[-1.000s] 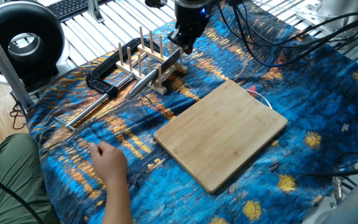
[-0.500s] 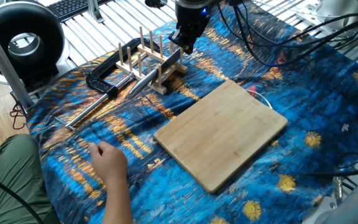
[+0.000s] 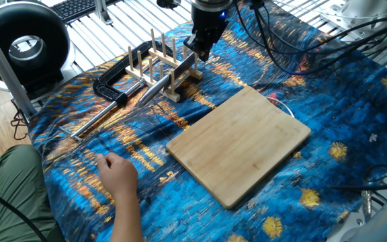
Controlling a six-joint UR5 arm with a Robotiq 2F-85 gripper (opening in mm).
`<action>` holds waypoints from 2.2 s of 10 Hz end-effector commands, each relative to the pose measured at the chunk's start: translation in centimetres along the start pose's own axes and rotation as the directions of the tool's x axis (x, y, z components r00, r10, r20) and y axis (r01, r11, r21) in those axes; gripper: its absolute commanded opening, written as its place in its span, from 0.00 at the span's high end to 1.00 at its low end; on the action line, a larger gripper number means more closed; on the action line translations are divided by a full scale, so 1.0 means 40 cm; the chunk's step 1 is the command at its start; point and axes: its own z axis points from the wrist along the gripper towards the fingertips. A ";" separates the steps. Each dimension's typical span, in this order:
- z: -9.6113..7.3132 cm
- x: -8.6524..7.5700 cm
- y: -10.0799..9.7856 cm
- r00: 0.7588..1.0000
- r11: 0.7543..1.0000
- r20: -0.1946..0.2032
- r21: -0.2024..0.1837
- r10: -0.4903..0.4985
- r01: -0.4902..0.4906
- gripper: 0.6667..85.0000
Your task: Put the knife on the cutting board
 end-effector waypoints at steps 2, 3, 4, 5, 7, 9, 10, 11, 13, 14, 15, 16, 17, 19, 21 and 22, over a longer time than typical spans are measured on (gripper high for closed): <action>0.001 -0.002 0.008 1.000 1.000 0.010 -0.021 0.012 -0.012 1.00; 0.004 -0.005 0.012 1.000 0.999 0.017 -0.029 0.016 -0.016 1.00; 0.004 -0.006 0.012 1.000 0.999 0.019 -0.029 0.017 -0.016 1.00; 0.004 -0.006 0.002 1.000 1.000 0.019 -0.014 0.004 -0.004 1.00; 0.004 -0.004 -0.025 0.999 0.999 0.016 0.028 -0.039 0.039 1.00; 0.004 0.007 0.011 0.999 0.998 0.001 -0.028 -0.049 0.049 1.00; 0.003 0.022 0.027 0.999 0.998 -0.022 -0.053 -0.026 0.025 1.00; 0.003 0.040 0.018 0.999 0.999 -0.051 -0.038 0.000 -0.002 1.00; 0.003 0.030 0.032 0.999 0.997 -0.033 -0.061 -0.041 0.039 0.88; 0.003 0.031 0.028 0.993 0.992 -0.030 -0.058 -0.110 0.109 0.78; 0.015 0.018 0.035 0.976 0.973 -0.016 -0.077 -0.218 0.216 0.66; 0.049 -0.023 0.033 0.947 0.943 0.010 -0.083 -0.321 0.321 0.45; 0.073 -0.081 0.044 0.928 0.924 0.058 -0.091 -0.368 0.372 0.45; 0.089 -0.108 0.019 0.890 0.886 0.045 -0.084 -0.453 0.456 0.47; 0.095 -0.109 0.007 0.831 0.828 0.034 -0.066 -0.555 0.556 0.51; 0.096 -0.113 -0.006 0.782 0.781 0.030 -0.044 -0.623 0.624 0.51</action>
